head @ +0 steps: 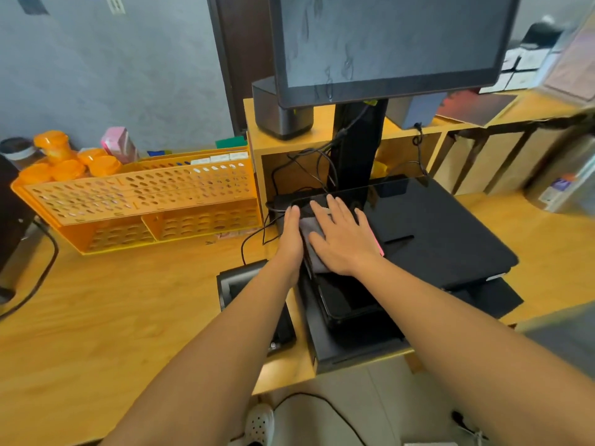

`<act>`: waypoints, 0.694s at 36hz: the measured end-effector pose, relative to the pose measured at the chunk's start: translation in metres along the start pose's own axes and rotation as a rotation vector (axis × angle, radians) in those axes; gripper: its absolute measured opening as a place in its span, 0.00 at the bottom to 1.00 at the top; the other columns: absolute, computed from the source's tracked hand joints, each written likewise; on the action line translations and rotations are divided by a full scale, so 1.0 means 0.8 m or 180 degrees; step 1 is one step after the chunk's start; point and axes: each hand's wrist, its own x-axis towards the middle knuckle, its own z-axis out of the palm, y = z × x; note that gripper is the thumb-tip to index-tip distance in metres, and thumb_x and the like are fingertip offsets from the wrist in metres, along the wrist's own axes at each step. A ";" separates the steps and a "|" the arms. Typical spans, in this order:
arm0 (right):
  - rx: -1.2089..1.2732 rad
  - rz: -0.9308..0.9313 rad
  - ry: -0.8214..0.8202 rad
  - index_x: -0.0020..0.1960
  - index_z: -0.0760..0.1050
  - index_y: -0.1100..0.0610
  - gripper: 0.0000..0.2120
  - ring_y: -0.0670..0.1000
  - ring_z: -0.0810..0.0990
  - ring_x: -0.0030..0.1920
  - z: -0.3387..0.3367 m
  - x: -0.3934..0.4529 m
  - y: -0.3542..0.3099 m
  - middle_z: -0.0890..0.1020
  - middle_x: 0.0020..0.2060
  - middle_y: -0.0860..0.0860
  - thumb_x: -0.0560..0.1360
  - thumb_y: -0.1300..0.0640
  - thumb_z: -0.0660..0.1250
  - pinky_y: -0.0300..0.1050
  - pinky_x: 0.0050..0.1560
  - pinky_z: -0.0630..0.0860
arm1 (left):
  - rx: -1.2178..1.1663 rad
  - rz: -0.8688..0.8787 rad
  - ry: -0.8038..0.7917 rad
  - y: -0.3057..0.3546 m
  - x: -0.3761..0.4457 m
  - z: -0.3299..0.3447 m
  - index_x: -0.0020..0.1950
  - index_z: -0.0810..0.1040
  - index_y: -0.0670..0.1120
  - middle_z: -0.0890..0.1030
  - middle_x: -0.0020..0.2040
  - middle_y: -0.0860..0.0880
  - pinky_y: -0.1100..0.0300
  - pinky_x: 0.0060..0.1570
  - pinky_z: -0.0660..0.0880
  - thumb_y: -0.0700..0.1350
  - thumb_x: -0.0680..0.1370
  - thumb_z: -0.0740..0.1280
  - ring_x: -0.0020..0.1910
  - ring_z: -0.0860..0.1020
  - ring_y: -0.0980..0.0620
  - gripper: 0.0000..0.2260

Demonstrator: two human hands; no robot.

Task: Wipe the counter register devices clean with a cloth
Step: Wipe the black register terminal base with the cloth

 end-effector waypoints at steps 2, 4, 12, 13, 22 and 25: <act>0.0104 0.0089 0.0150 0.84 0.46 0.49 0.32 0.55 0.42 0.83 -0.002 -0.020 0.004 0.47 0.83 0.55 0.84 0.41 0.51 0.57 0.81 0.46 | -0.0088 -0.0109 0.0005 -0.001 -0.001 0.005 0.84 0.59 0.52 0.66 0.81 0.44 0.42 0.78 0.63 0.65 0.85 0.51 0.78 0.67 0.43 0.30; 0.0184 0.0172 0.0342 0.81 0.56 0.51 0.30 0.57 0.54 0.80 -0.004 -0.039 0.008 0.59 0.80 0.58 0.83 0.41 0.53 0.55 0.79 0.53 | -0.0083 -0.0157 0.0081 0.000 -0.003 0.012 0.84 0.58 0.53 0.65 0.81 0.44 0.41 0.78 0.61 0.66 0.84 0.51 0.79 0.66 0.42 0.31; 0.0061 -0.0010 0.0114 0.83 0.54 0.51 0.32 0.50 0.49 0.82 0.002 -0.108 0.042 0.57 0.82 0.49 0.84 0.36 0.46 0.54 0.81 0.45 | 0.0266 0.0225 0.0706 -0.002 -0.008 0.034 0.85 0.48 0.58 0.56 0.84 0.48 0.41 0.77 0.55 0.58 0.87 0.51 0.82 0.57 0.42 0.26; 0.0009 -0.0029 0.0070 0.83 0.51 0.51 0.33 0.49 0.47 0.82 0.004 -0.114 0.045 0.54 0.83 0.48 0.83 0.35 0.45 0.54 0.81 0.44 | 0.0279 0.0237 0.0697 -0.003 -0.008 0.033 0.85 0.48 0.58 0.56 0.84 0.47 0.41 0.77 0.54 0.57 0.87 0.51 0.82 0.56 0.42 0.26; -0.0126 0.0038 -0.0131 0.84 0.45 0.50 0.33 0.51 0.42 0.82 0.003 -0.104 0.055 0.48 0.84 0.50 0.83 0.36 0.42 0.56 0.80 0.42 | 0.0394 0.0327 0.0741 -0.006 -0.006 0.038 0.85 0.49 0.56 0.55 0.85 0.47 0.41 0.77 0.54 0.56 0.88 0.51 0.82 0.56 0.42 0.26; -0.0145 0.0046 -0.0129 0.84 0.44 0.50 0.34 0.51 0.42 0.83 0.001 -0.091 0.055 0.47 0.84 0.51 0.83 0.35 0.42 0.57 0.80 0.42 | 0.0295 0.0253 0.0826 -0.006 -0.007 0.037 0.85 0.49 0.58 0.55 0.85 0.48 0.41 0.78 0.53 0.55 0.88 0.48 0.82 0.55 0.43 0.24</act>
